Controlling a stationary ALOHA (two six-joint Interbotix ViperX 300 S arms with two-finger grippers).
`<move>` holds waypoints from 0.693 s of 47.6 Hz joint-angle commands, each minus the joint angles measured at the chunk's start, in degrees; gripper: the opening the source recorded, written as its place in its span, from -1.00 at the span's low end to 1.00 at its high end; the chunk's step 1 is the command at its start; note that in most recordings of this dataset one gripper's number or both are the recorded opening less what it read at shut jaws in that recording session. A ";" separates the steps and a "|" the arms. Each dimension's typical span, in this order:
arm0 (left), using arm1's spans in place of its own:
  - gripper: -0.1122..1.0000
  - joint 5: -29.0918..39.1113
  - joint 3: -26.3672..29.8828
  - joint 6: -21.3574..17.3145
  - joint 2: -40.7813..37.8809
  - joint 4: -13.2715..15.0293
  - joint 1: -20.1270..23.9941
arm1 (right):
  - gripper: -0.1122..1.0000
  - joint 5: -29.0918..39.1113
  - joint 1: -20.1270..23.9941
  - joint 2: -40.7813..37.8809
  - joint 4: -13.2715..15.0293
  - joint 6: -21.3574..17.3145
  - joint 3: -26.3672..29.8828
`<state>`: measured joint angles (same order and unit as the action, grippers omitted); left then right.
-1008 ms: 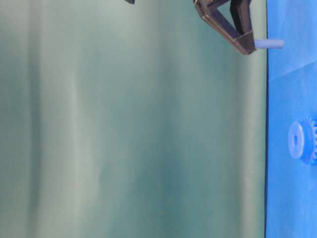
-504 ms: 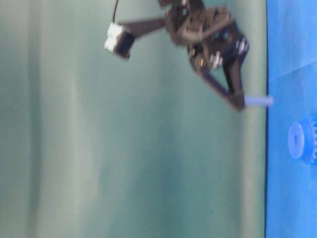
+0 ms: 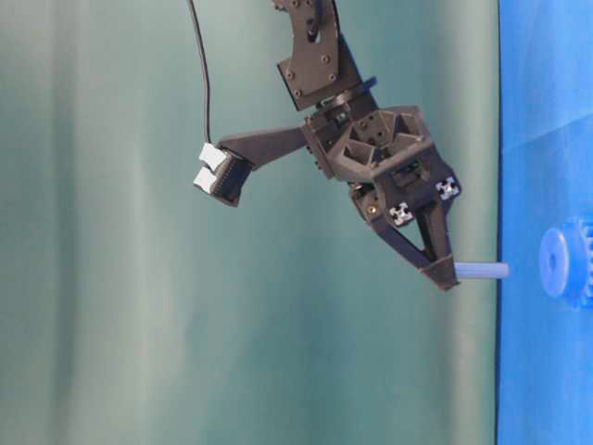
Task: Insert the shaft placed at a random location into the center hole of the small gear at another random location.
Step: 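Carry the shaft with the right gripper left toward the blue gear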
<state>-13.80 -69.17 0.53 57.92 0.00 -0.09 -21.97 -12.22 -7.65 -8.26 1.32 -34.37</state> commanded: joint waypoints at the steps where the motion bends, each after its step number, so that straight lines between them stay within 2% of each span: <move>1: -0.79 -0.09 0.62 0.09 -0.18 0.18 0.09 | -0.75 0.00 0.18 0.88 0.09 -0.18 1.05; 33: -0.79 -0.09 0.62 0.09 0.09 0.18 0.09 | -0.75 -0.35 0.35 -2.29 -0.35 -0.79 0.62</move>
<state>-13.62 -69.17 0.53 58.27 0.09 -0.09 -21.71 -11.95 -10.81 -8.44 0.62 -34.37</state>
